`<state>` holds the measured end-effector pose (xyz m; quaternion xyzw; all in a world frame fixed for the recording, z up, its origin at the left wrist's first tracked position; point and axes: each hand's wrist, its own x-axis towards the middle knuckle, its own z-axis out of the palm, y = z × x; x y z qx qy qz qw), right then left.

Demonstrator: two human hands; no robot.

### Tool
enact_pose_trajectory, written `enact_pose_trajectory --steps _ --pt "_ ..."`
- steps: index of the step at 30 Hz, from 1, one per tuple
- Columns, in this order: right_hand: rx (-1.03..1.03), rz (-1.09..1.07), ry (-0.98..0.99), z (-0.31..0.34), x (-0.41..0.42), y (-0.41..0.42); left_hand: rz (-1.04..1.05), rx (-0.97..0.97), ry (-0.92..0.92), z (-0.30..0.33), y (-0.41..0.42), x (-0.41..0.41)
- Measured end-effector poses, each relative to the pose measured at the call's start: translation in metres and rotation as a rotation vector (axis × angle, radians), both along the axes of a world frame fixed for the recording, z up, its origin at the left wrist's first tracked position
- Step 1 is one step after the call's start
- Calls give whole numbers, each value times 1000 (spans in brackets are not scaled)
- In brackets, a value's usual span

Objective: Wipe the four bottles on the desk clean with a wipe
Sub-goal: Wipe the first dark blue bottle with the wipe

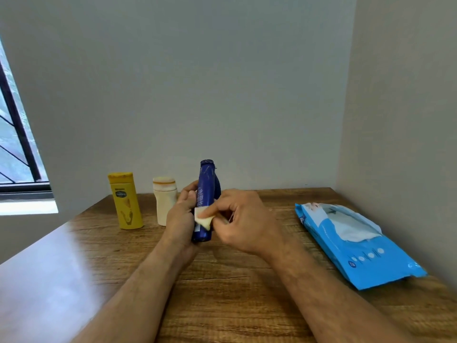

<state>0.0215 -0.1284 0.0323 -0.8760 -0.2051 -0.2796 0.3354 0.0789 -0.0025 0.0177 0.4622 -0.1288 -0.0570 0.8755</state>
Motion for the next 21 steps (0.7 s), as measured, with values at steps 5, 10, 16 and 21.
enact_pose_trajectory --steps 5,10,16,21 --pt "78 -13 -23 1 -2 3 -42 49 -13 2 2 -5" --pt "278 -135 -102 7 0 -4 -123 138 23 0 0 -10" --pt "282 -112 -81 5 -1 -7 -200 28 -60 1 3 -16" --pt "397 53 6 8 -5 -5 -190 -67 -73 5 4 -16"
